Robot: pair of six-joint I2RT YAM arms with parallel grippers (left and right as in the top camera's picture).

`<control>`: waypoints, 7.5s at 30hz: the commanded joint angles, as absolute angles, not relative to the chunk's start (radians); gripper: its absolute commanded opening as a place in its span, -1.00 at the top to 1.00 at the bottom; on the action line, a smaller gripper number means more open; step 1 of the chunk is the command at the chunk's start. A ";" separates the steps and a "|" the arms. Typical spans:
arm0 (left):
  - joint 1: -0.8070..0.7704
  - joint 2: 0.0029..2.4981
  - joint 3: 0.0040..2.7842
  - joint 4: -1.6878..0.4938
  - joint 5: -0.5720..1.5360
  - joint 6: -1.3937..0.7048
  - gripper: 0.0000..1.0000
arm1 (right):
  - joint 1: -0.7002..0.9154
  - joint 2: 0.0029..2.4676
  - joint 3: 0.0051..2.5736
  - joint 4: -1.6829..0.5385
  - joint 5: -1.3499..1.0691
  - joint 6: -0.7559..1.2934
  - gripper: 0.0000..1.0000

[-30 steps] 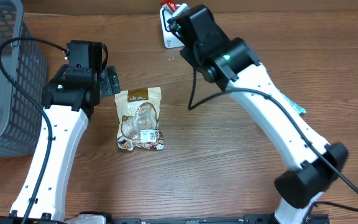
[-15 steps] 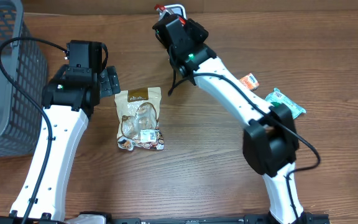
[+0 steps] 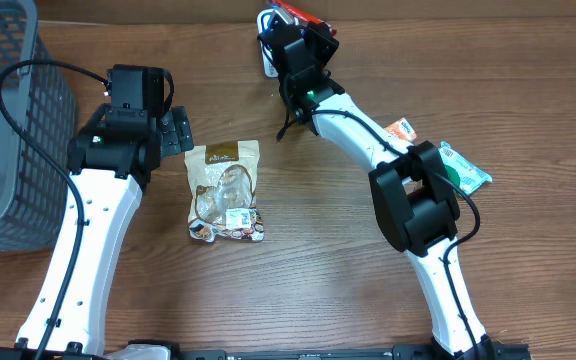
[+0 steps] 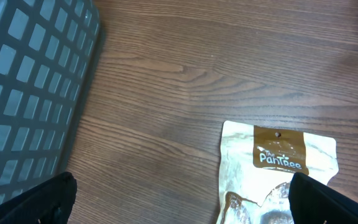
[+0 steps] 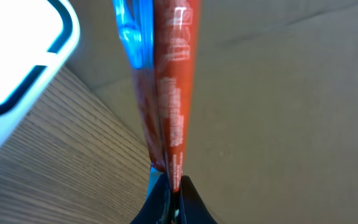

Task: Scan the item barcode
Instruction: 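Hold the red stick in front of the white scanner, then carry the red stick right and drop it near the jar, then move the right gripper to the PanTree bag and grasp its top edge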

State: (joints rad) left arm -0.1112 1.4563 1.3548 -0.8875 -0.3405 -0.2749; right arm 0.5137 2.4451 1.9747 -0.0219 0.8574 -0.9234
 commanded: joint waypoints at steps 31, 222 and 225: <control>-0.118 1.451 1.370 -0.884 -0.340 -0.277 -0.99 | 0.553 2.560 1.996 0.116 1.043 -1.003 0.93; -0.118 1.451 1.371 -0.885 -0.340 -0.277 -0.99 | 0.606 2.012 1.559 -0.931 -0.281 0.440 -0.79; -0.118 1.451 1.371 -0.884 -0.340 -0.277 -1.00 | 0.607 2.012 1.559 -0.923 -0.281 0.440 -0.80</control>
